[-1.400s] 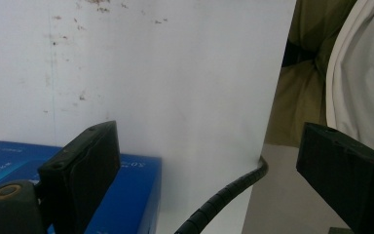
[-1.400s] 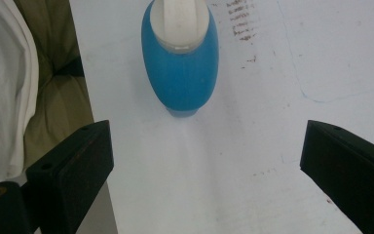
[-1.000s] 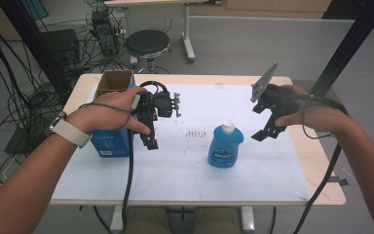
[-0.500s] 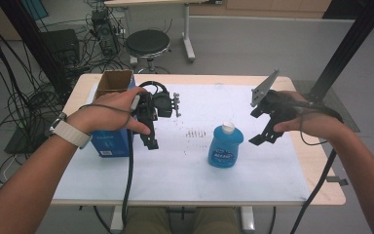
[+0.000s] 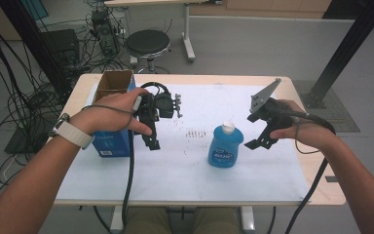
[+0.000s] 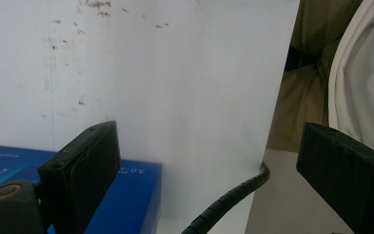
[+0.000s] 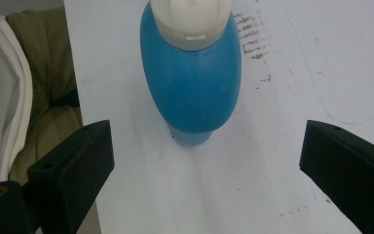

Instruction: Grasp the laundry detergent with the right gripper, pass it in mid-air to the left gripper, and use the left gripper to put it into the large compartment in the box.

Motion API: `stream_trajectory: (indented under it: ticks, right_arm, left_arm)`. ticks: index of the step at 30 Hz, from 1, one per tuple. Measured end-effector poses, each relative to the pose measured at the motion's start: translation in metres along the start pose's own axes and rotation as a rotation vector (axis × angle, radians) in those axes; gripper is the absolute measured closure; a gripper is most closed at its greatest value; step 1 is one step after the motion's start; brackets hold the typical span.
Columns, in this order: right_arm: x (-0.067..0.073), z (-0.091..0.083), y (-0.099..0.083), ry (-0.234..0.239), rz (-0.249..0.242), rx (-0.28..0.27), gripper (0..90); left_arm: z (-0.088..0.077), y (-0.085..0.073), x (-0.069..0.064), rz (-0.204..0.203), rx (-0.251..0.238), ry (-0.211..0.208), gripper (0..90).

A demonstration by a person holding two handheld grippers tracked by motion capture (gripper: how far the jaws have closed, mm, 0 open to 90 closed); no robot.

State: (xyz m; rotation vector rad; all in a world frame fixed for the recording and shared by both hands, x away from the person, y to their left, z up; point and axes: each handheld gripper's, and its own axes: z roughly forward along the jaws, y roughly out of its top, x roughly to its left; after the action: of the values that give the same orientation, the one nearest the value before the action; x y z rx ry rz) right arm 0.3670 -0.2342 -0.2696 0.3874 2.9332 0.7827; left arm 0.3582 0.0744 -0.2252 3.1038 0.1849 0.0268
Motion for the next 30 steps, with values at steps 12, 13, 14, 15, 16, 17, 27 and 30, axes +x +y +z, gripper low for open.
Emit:
stream_trajectory:
  ticks: [12, 13, 14, 15, 16, 17, 27, 30]
  right_arm:
    - [0.001, 0.015, -0.008, 0.005, -0.005, -0.038, 6.5]
    - [0.001, 0.015, -0.008, 0.005, -0.005, -0.038, 6.5]
    - [0.001, 0.016, -0.009, 0.007, -0.005, -0.04, 6.6]
    - [0.002, 0.019, -0.009, 0.012, -0.002, -0.042, 6.7]
    - [0.002, 0.019, -0.009, 0.012, -0.002, -0.042, 6.7]
    - [0.002, 0.02, -0.01, 0.012, -0.005, -0.045, 6.6]
    - [-0.001, 0.03, -0.013, 0.023, -0.01, -0.071, 6.7]
    - [-0.001, 0.033, -0.013, 0.022, -0.012, -0.076, 6.7]
  left_arm:
    - [0.003, 0.0, 0.0, -0.002, -0.008, -0.004, 9.3]
    - [0.003, 0.0, 0.0, -0.004, -0.009, -0.005, 9.3]
    - [0.004, 0.0, 0.0, -0.004, -0.01, -0.006, 9.3]
    - [0.004, 0.0, 0.0, -0.004, -0.009, -0.005, 9.3]
    - [0.004, 0.0, 0.0, -0.003, -0.008, -0.006, 9.3]
    - [0.005, -0.001, 0.0, -0.005, -0.007, -0.007, 9.3]
    - [0.006, -0.001, 0.0, -0.008, -0.012, -0.008, 9.3]
    - [0.006, -0.001, 0.0, -0.009, -0.013, -0.008, 9.3]
